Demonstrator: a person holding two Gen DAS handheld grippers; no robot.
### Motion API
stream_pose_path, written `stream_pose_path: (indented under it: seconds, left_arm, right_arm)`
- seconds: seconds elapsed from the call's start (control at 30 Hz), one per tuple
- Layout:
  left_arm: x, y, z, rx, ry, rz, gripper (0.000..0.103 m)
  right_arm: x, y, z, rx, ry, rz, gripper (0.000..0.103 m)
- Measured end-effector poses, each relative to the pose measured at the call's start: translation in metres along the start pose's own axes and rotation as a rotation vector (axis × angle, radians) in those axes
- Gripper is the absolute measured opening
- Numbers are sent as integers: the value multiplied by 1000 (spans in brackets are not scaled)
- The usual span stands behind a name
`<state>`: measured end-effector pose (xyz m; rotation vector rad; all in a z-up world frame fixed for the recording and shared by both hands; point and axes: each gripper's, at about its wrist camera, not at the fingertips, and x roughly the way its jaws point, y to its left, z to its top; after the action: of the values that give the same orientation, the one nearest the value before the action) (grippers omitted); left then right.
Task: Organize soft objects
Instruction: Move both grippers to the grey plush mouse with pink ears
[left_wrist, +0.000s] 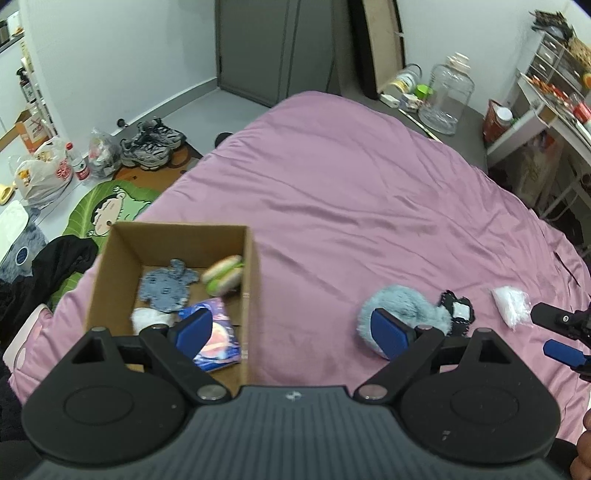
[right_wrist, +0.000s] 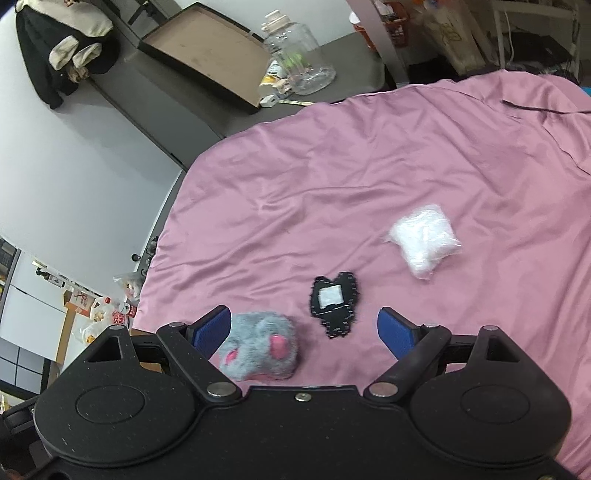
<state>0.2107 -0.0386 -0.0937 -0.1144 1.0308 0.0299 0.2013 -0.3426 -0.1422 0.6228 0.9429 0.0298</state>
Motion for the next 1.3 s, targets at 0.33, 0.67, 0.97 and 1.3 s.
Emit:
stream_pose_path:
  seconds: [0.33,0.67,0.97,1.3]
  left_arm:
    - [25,-52,0,38,33,-9,91]
    - [60,-60,-2,3,98,0,82]
    - [93,-47,1,-81,171,-45,59]
    - [117,-42,4,-148,222,-116,50]
  right_arm:
    - [5,-42,8,61,45,18,83]
    - [36,-38,4,88,136,95,76]
    - [70,-34,-3,136,196,172,73]
    - [108,-26,-10,166,253,243,73]
